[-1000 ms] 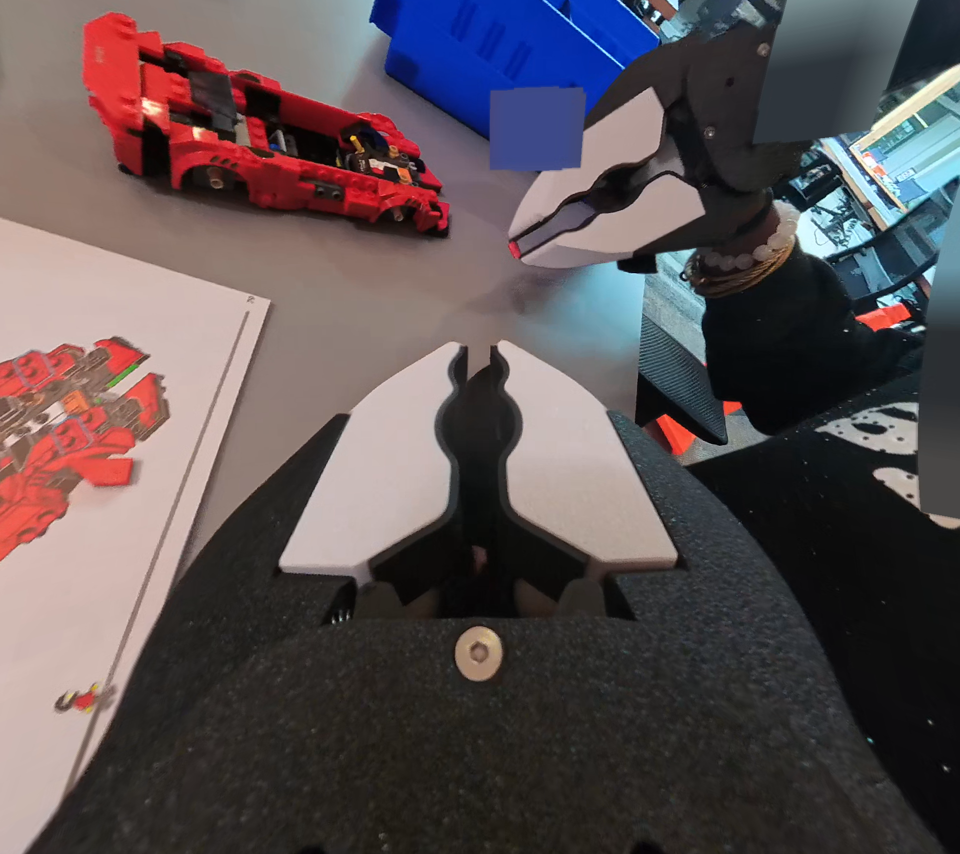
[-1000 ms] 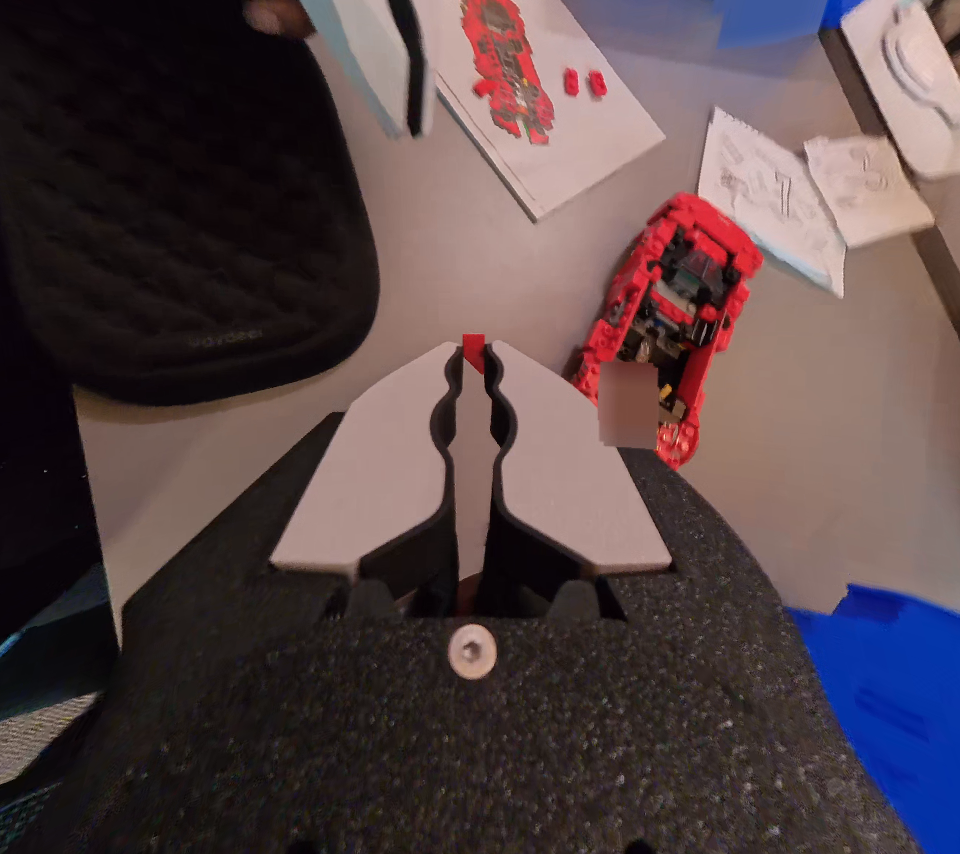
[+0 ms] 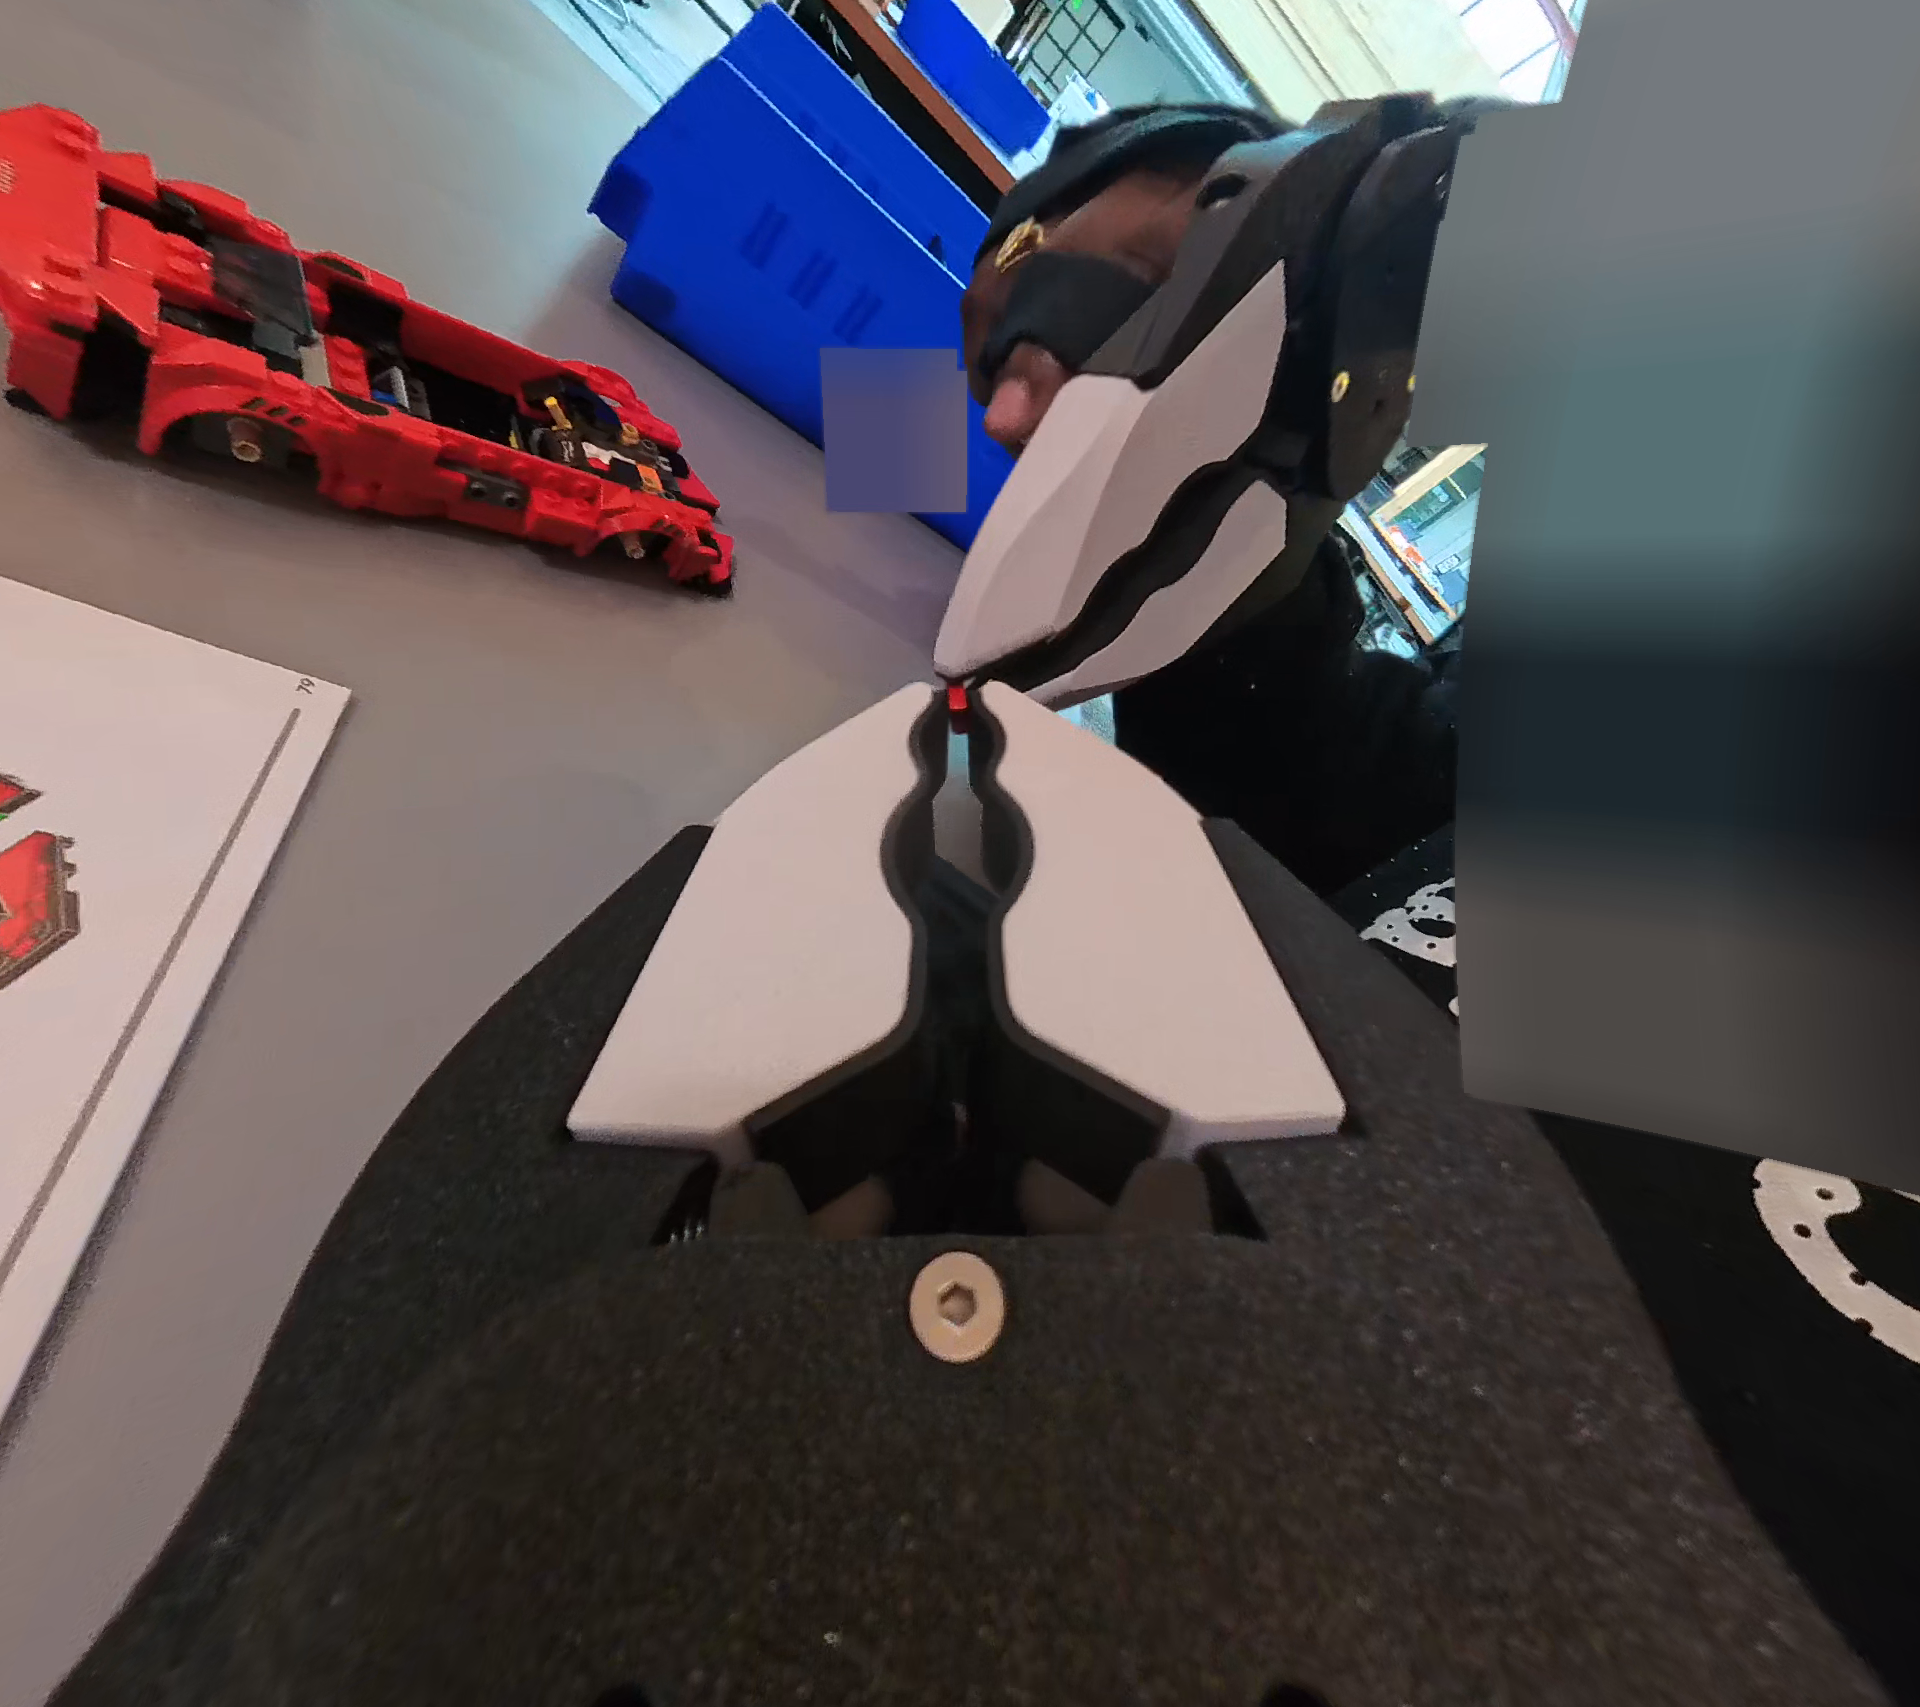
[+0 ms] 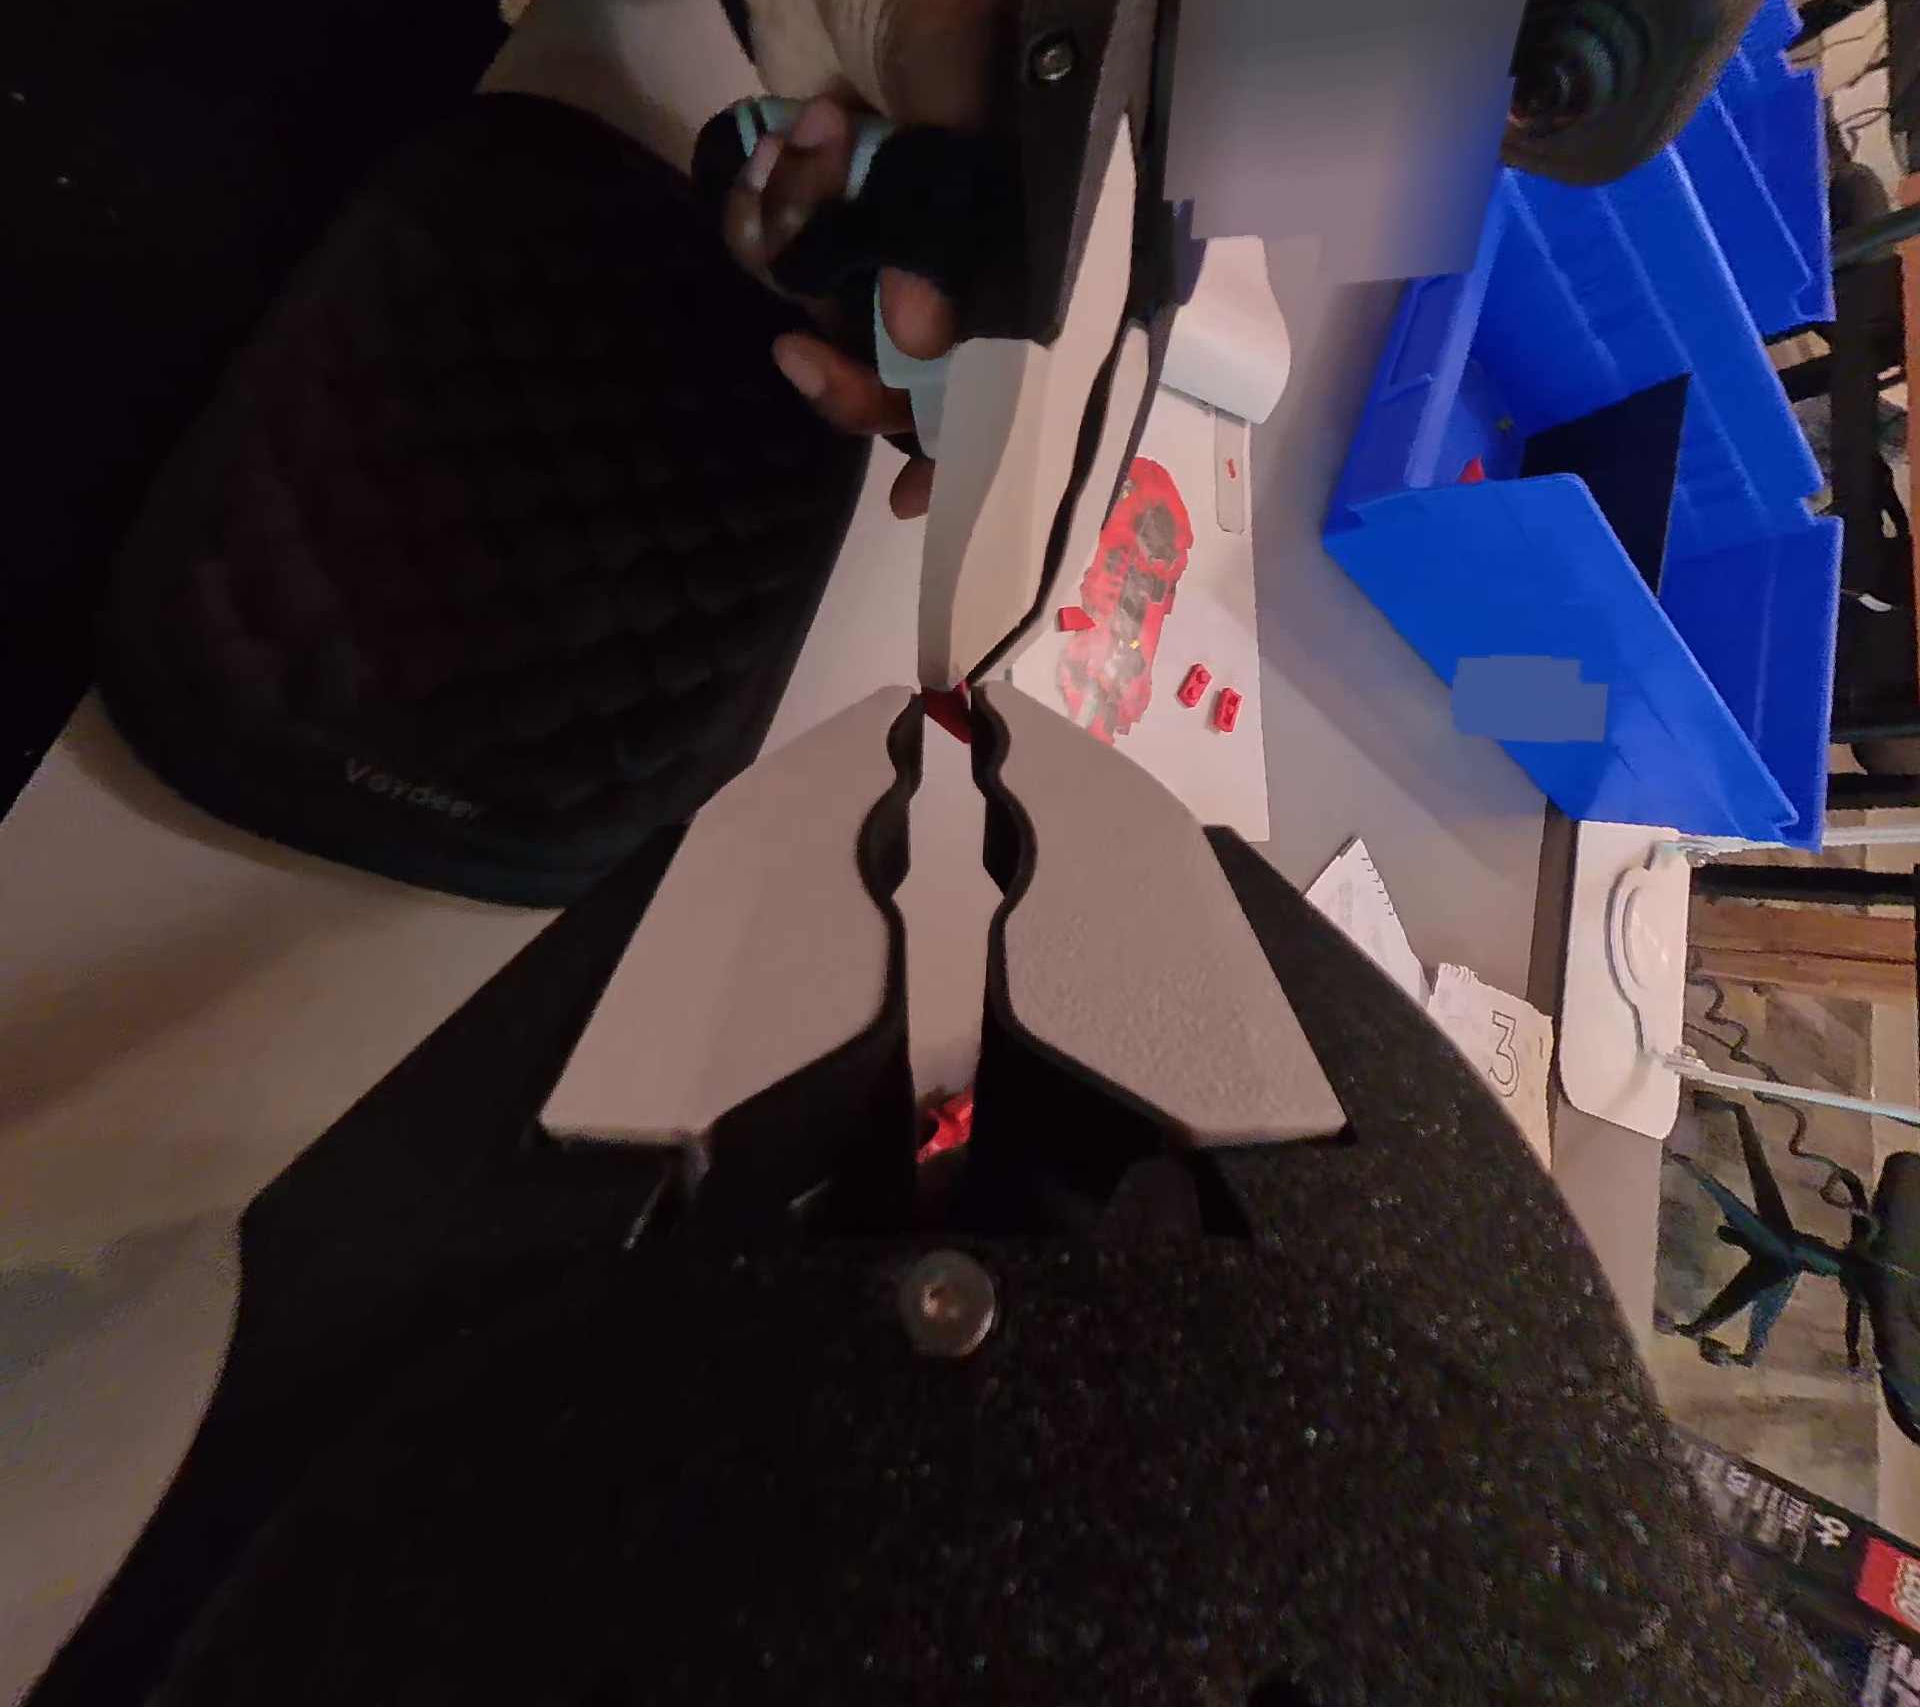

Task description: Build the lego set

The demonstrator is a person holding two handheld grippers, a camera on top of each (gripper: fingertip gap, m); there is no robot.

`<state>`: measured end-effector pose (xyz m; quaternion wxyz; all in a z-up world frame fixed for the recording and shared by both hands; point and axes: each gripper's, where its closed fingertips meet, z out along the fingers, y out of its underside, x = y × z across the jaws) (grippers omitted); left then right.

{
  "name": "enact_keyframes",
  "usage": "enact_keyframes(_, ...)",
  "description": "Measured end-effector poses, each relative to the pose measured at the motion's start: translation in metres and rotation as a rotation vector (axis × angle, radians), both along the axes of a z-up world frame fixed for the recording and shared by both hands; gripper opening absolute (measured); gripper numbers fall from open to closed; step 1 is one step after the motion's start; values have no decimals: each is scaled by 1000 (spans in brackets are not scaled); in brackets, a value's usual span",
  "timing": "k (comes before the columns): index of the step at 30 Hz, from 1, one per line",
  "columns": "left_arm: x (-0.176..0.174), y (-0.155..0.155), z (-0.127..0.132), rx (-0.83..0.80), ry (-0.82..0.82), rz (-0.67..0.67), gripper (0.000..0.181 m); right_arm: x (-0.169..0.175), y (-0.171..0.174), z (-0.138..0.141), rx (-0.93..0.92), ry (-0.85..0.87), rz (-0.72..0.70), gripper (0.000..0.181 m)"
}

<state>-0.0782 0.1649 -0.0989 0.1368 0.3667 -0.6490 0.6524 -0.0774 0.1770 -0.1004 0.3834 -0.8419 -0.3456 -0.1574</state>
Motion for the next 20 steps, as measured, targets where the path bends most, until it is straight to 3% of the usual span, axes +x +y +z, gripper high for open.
enact_keyframes(8,4,8,4,-48,-9,27,3,5,7,4,97,69,-62,10)
enact_keyframes(14,9,14,12,-101,-30,65,3,17,9,13,225,238,-184,12)
enact_keyframes(20,7,14,6,-115,-9,70,3,17,7,16,303,344,-215,11)
